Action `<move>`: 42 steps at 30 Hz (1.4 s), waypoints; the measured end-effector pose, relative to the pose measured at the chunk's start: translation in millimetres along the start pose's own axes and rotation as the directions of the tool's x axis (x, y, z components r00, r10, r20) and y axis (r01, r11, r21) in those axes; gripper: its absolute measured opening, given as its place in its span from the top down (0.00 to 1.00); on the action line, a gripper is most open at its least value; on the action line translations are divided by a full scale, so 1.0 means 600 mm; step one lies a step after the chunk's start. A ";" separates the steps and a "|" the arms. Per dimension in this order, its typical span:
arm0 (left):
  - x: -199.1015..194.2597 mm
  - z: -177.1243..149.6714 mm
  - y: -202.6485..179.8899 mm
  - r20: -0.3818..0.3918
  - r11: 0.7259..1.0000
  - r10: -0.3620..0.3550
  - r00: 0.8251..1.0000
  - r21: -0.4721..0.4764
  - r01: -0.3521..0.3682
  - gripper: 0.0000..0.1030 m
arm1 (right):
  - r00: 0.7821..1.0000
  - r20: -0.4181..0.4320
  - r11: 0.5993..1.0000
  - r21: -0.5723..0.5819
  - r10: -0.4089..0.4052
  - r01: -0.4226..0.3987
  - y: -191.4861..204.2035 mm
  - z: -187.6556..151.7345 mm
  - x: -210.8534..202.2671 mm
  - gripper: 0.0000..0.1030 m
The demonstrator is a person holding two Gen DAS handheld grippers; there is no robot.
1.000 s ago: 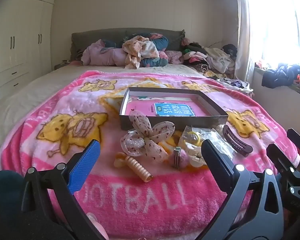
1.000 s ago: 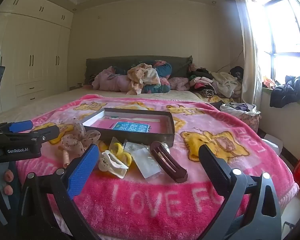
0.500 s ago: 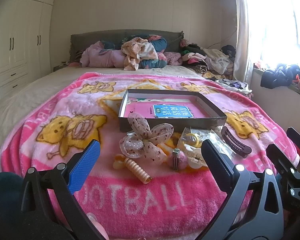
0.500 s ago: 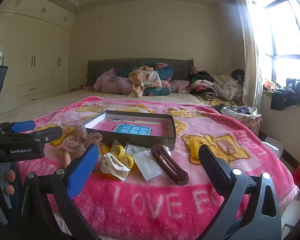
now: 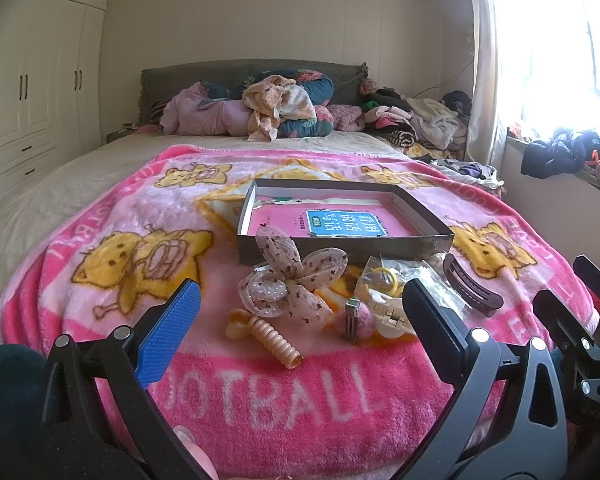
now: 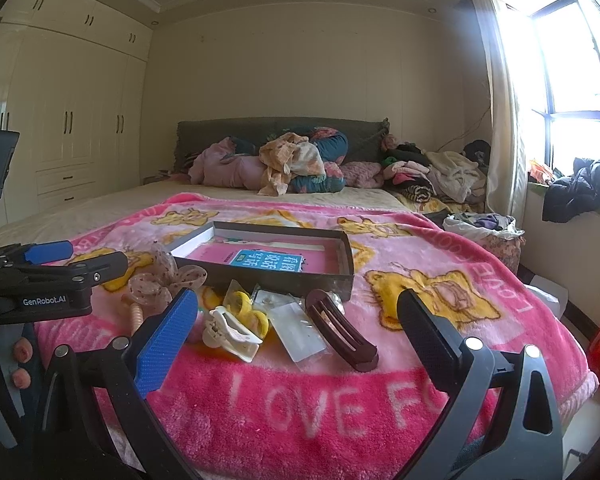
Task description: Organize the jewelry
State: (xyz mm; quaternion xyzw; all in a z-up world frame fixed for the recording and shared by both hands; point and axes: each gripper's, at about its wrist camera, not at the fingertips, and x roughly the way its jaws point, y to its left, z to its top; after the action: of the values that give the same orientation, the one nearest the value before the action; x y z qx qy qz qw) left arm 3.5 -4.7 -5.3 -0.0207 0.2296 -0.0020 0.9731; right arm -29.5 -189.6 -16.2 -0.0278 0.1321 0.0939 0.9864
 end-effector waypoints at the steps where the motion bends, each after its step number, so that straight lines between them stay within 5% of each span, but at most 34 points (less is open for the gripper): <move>1: 0.000 0.000 0.001 0.001 1.000 -0.001 1.000 -0.001 0.001 0.10 | 1.000 0.001 1.000 0.000 -0.001 0.001 0.002 0.001 -0.001 0.06; 42: 0.014 0.004 0.024 -0.015 0.999 0.017 1.000 -0.032 -0.018 0.10 | 0.999 -0.033 0.999 -0.020 0.033 -0.033 0.013 -0.001 0.023 0.06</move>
State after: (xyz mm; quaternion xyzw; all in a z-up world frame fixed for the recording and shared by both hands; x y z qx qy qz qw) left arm 11.9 9.9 -7.9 -0.0344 0.2369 0.0101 0.9709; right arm -17.9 -179.4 -20.5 -0.0373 0.1476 0.1109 0.9821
